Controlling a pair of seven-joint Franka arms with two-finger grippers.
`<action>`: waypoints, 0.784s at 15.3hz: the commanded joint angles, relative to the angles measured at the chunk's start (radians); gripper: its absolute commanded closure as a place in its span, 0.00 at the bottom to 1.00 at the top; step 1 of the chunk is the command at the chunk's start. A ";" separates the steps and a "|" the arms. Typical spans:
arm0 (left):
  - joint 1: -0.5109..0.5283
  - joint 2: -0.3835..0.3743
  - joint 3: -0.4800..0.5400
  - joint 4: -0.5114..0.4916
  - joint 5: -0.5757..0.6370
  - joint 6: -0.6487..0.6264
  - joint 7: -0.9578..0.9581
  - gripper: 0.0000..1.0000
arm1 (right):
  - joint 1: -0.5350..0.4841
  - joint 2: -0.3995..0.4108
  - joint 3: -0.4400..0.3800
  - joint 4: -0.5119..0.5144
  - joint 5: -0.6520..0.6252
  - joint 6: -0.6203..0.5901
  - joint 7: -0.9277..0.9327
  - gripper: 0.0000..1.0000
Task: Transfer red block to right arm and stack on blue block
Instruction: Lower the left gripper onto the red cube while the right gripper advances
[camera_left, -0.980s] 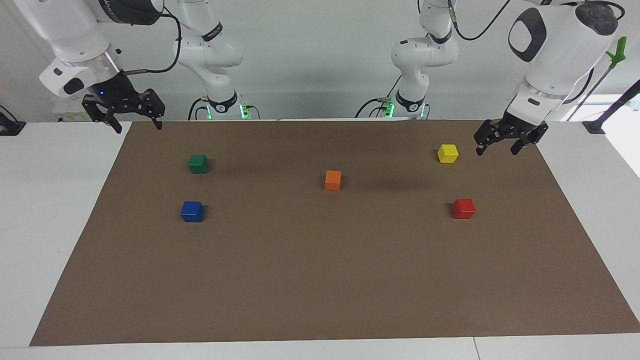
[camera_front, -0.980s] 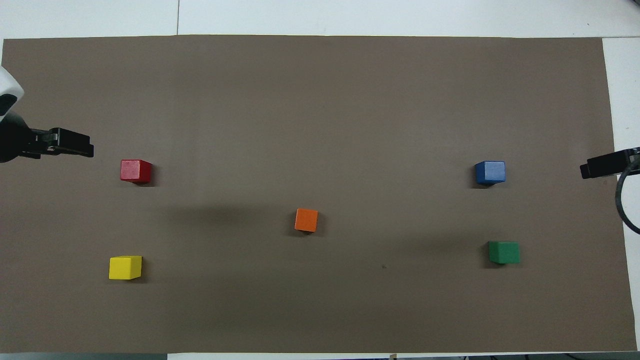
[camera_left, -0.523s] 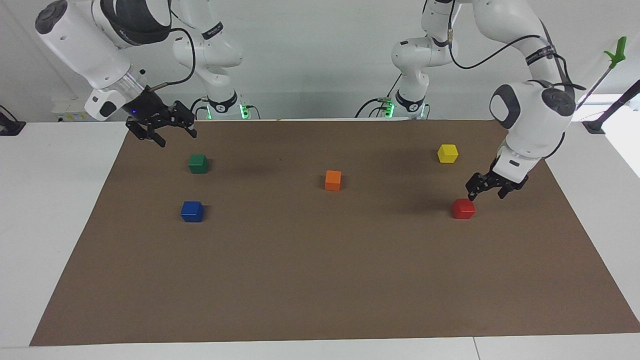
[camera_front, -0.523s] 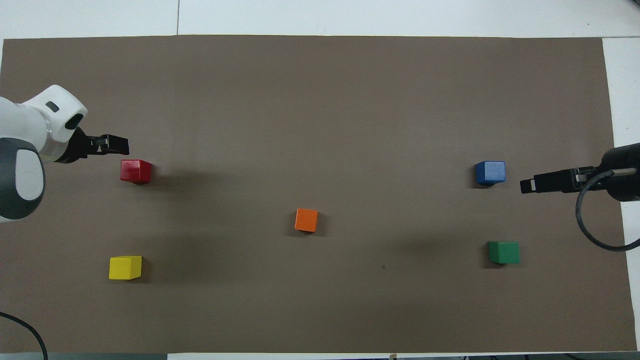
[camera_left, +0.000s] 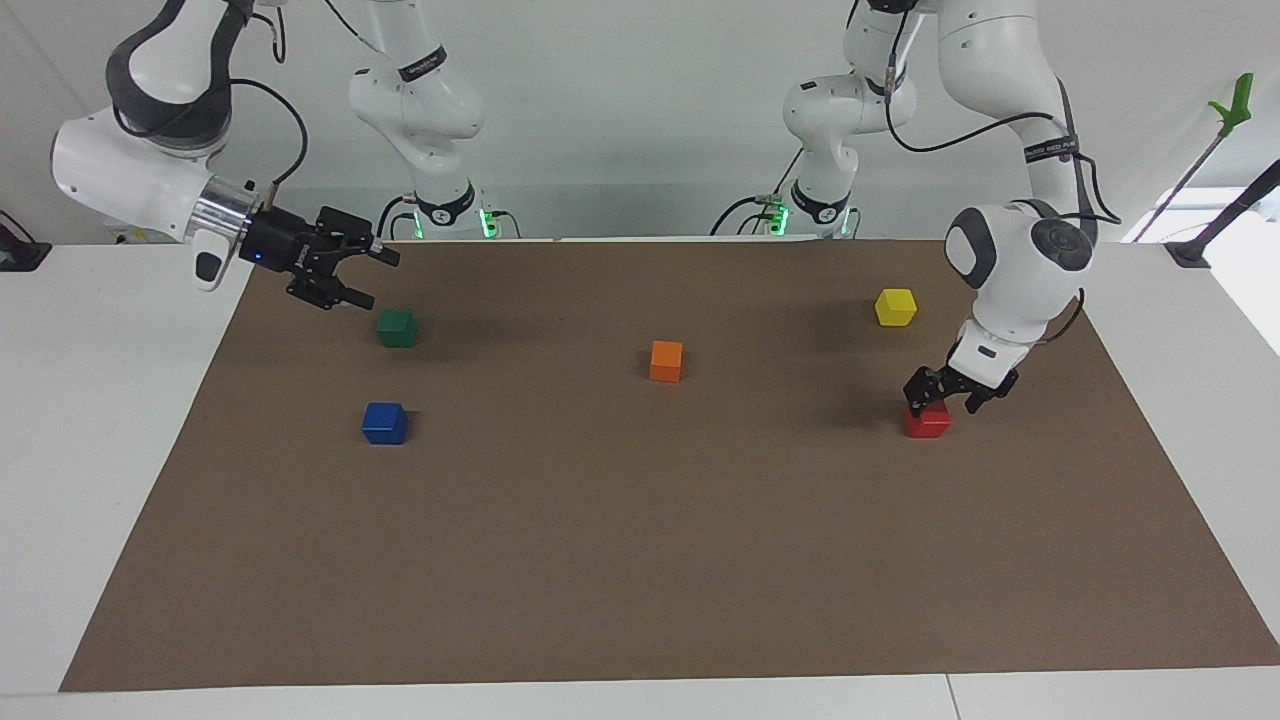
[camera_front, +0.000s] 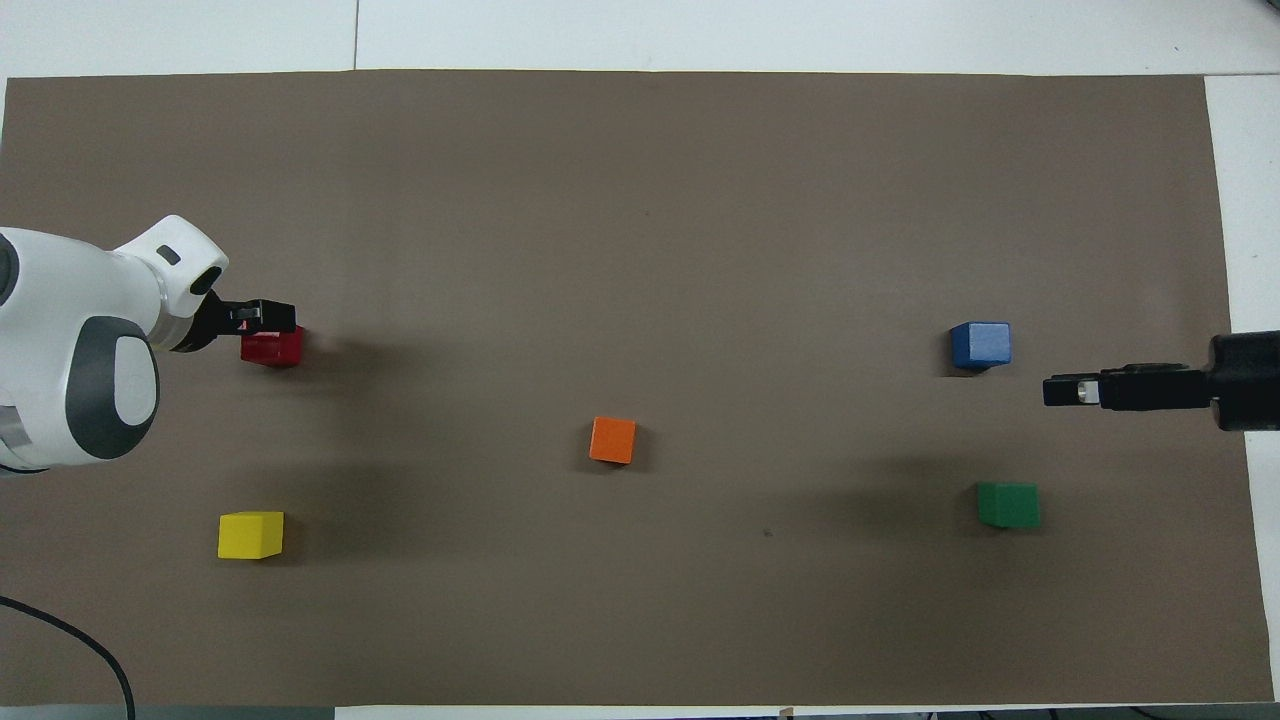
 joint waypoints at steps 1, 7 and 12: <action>0.001 0.039 0.000 -0.012 0.011 0.048 0.004 0.00 | -0.005 0.021 0.011 -0.033 0.162 -0.075 -0.018 0.00; -0.002 0.059 0.000 -0.009 0.010 0.032 0.003 1.00 | 0.012 0.055 0.016 -0.136 0.385 -0.268 -0.009 0.00; -0.015 0.001 -0.004 0.050 0.005 -0.154 -0.047 1.00 | 0.079 0.202 0.017 -0.151 0.592 -0.500 -0.017 0.00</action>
